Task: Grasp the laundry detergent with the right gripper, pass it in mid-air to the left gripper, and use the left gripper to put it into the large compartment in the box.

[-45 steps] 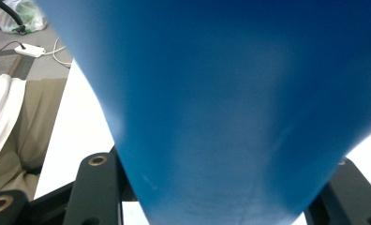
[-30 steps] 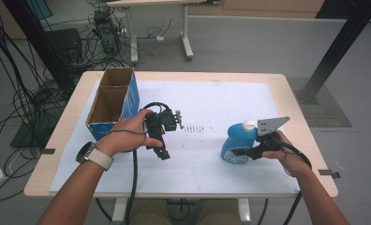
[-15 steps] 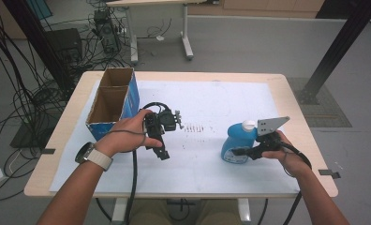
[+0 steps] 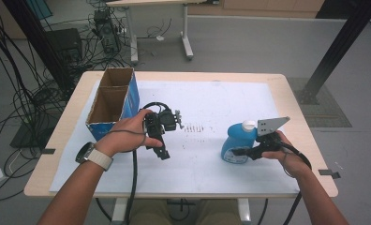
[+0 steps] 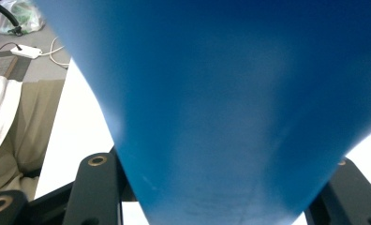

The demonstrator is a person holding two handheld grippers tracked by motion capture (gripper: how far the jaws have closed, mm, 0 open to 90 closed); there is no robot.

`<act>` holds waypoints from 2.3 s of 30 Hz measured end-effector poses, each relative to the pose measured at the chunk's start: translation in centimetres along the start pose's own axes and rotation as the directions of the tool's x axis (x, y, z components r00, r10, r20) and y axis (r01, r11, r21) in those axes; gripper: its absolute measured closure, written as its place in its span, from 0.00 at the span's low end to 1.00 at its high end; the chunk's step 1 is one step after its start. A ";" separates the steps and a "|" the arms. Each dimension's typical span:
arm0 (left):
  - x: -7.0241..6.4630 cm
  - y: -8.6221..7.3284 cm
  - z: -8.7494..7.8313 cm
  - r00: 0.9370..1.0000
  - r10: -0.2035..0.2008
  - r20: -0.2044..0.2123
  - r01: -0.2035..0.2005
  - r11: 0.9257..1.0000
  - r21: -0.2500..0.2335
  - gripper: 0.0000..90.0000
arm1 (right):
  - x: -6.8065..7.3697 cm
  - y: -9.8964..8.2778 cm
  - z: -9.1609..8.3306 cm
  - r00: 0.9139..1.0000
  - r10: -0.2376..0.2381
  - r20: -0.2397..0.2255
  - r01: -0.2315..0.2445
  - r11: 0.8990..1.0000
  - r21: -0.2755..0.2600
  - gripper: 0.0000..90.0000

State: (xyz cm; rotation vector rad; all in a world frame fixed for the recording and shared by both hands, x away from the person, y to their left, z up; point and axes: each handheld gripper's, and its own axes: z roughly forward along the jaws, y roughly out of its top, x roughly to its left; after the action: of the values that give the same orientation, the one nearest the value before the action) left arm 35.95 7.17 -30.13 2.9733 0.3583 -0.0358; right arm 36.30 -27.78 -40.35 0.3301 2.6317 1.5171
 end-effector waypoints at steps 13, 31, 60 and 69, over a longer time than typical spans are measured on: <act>-0.1 -0.1 0.0 1.000 -0.004 -0.004 0.004 1.000 -0.006 0.11 | 0.0 0.1 0.0 1.000 0.000 0.002 0.000 1.000 0.003 0.48; 0.0 -0.1 -0.1 1.000 0.000 -0.007 0.000 1.000 -0.003 0.11 | 0.0 0.1 0.0 1.000 0.000 0.003 0.000 1.000 0.002 0.47; 0.0 -0.1 -0.2 1.000 -0.005 -0.008 0.005 1.000 -0.011 0.11 | 0.0 0.0 0.0 1.000 0.002 0.003 -0.002 1.000 -0.001 0.47; 0.0 -0.2 -0.4 1.000 -0.008 -0.011 0.008 1.000 -0.014 0.11 | 0.2 0.2 0.1 1.000 0.009 0.012 -0.009 1.000 0.007 0.48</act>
State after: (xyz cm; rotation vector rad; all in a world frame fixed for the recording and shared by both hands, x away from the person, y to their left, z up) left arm 35.87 7.39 -29.74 2.9599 0.3705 -0.0173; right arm 36.18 -27.60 -40.21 0.3514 2.6304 1.5038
